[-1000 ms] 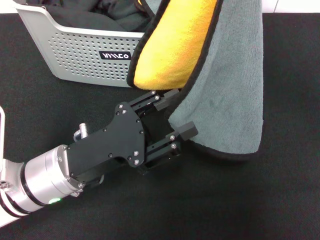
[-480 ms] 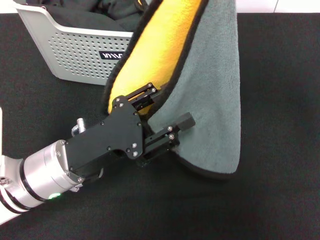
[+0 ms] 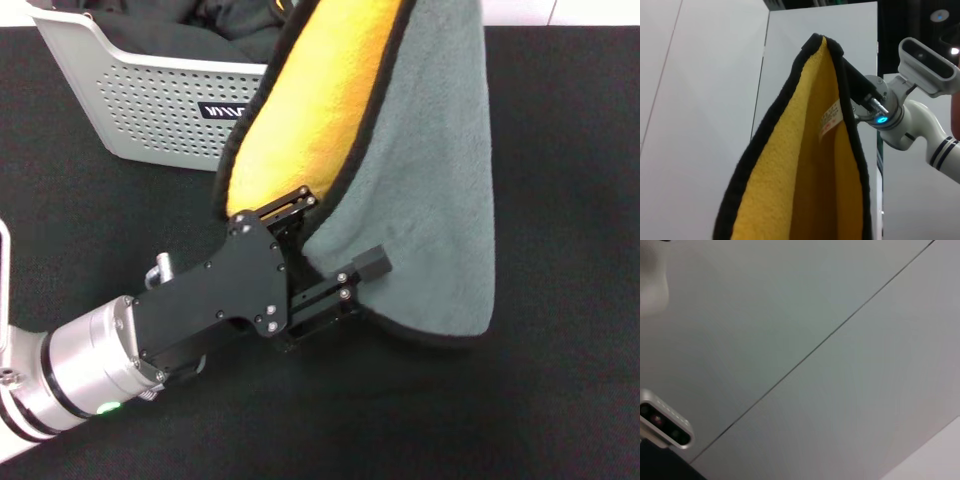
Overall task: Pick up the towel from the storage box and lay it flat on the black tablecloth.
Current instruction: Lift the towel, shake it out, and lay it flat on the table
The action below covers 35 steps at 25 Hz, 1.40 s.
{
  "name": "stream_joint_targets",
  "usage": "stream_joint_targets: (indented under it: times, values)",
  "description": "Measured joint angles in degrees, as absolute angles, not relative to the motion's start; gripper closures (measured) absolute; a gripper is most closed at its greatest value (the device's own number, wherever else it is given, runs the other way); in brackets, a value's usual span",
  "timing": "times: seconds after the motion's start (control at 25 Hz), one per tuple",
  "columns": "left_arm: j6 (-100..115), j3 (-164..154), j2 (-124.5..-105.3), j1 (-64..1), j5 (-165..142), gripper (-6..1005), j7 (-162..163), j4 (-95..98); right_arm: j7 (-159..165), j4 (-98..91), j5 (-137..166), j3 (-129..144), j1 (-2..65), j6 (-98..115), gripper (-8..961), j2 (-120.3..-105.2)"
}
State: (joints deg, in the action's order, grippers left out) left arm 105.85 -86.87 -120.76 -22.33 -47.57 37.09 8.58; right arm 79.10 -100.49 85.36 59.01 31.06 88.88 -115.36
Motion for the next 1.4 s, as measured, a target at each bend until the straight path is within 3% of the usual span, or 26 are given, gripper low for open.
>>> stream_joint_targets:
  times: [1.0,1.4]
  values:
    - [106.35,-89.09,-120.76,-20.93,-47.68,395,37.09,8.53,79.1,-103.38,83.52,57.22,29.85,88.77,929,-115.54]
    - [106.86,-89.74,-120.76,-20.52,-47.23,459,37.09,8.9,79.1,-103.82,83.57,57.16,29.73,88.33,928,-115.53]
